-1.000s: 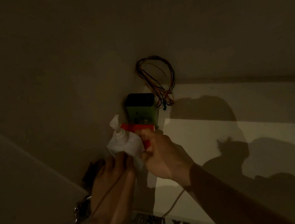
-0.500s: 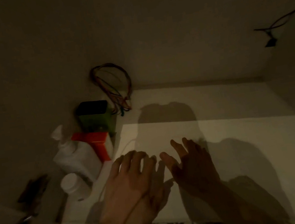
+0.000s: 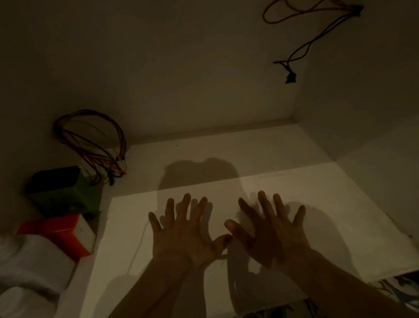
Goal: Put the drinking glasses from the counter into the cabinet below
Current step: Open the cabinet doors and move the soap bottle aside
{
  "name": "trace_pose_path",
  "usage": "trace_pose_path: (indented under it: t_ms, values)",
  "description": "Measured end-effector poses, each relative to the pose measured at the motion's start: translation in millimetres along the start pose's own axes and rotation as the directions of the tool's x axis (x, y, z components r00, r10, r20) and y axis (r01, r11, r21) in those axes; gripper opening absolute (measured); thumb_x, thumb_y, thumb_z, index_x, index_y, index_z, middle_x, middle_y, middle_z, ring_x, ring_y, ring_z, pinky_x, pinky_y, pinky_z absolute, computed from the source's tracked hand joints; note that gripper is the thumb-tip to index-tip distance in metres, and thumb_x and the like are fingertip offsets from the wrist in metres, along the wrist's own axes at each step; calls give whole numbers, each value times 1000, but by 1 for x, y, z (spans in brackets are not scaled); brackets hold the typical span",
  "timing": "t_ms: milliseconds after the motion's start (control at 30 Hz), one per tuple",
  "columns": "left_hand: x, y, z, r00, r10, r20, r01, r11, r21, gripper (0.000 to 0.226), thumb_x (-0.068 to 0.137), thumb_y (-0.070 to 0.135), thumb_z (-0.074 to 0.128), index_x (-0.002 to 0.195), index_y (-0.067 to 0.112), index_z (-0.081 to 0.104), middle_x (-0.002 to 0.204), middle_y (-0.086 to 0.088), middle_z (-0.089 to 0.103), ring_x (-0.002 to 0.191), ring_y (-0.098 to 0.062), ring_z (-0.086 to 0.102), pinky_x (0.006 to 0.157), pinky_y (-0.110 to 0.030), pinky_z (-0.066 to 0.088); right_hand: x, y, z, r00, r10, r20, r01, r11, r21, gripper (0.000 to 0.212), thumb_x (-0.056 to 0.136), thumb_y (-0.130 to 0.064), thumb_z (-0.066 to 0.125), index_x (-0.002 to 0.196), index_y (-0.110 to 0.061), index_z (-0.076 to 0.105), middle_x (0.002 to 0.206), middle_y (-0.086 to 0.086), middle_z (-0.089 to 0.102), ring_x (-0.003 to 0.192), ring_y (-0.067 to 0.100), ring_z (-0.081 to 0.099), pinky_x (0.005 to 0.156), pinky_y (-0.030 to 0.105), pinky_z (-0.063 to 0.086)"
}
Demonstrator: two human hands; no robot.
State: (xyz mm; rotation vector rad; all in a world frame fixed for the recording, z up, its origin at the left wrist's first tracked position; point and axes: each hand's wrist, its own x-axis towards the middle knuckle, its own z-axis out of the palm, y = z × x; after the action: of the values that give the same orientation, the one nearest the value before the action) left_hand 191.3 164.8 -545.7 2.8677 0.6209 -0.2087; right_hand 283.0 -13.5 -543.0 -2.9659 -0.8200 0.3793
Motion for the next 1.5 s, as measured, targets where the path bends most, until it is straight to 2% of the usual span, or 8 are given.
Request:
trace_pose_path:
  t_ms: [267, 567, 867, 1000, 1100, 1233, 1367, 1500]
  values:
    - [-7, -1, -9, 997, -43, 60, 44, 999, -8, 113, 60, 102, 19, 154, 46, -10, 167, 8, -14, 151, -27, -19, 115, -67, -7, 8, -1, 4, 996, -45, -80, 48, 998, 29, 95, 70, -94, -15, 154, -51, -8, 170, 0, -11, 154, 35, -14, 110, 77, -11]
    - [-3, 10, -24, 995, -64, 77, 64, 998, -3, 113, 62, 100, 21, 156, 43, -7, 167, 7, -13, 152, -28, -14, 115, -67, -4, 11, 1, -4, 998, -38, -56, 39, 999, 23, 87, 77, -91, -5, 154, -49, -7, 170, 1, -10, 154, 35, -14, 111, 78, -7]
    - [-49, 24, -50, 975, -68, 212, 67, 998, 16, 118, 59, 103, 27, 156, 43, -3, 167, 8, -6, 152, -28, -5, 115, -68, 0, -44, -7, -43, 991, 18, 131, -25, 998, 55, 86, 81, -89, 1, 156, -48, 3, 171, 1, -5, 155, 34, -7, 113, 76, -2]
    - [-92, 39, -85, 957, -58, 283, 48, 998, 44, 105, 74, 90, 42, 156, 42, -4, 167, 7, -5, 152, -27, -2, 117, -64, 7, -91, -9, -87, 975, 20, 222, -46, 993, 112, 79, 87, -84, 8, 157, -47, 5, 171, 3, -3, 155, 37, -4, 114, 75, 4]
    - [-127, 55, -121, 949, -55, 312, 55, 998, 11, 115, 62, 100, 28, 156, 42, -3, 168, 7, -2, 152, -27, 1, 119, -59, 10, -129, -9, -128, 958, 10, 285, -47, 991, 124, 78, 89, -83, 11, 157, -47, 6, 171, 4, -1, 155, 37, -1, 117, 71, 6]
    - [-178, 77, -189, 926, -30, 376, 34, 999, -4, 111, 65, 97, 32, 155, 45, -4, 167, 10, -4, 152, -24, -1, 119, -56, 9, -187, -15, -204, 909, 62, 413, -125, 984, 127, 92, 76, -92, 3, 156, -48, 13, 171, -1, 2, 155, 32, 1, 119, 65, 5]
    - [-215, 97, -252, 883, -45, 466, 50, 999, 2, 107, 65, 94, 32, 154, 47, -7, 167, 12, -8, 152, -22, -5, 120, -56, 7, -235, -24, -273, 866, 101, 489, -132, 991, 28, 100, 77, -91, -1, 155, -36, 33, 165, 8, 27, 151, 35, 21, 118, 65, 10]
    - [-262, 123, -329, 904, 6, 427, 7, 1000, -30, 104, 69, 88, 39, 155, 44, 3, 167, 7, 3, 152, -26, 5, 119, -58, 13, -287, -30, -355, 888, 97, 450, -139, 988, 61, 97, 78, -90, -1, 159, -40, 15, 169, 9, 13, 155, 34, 7, 118, 68, 10]
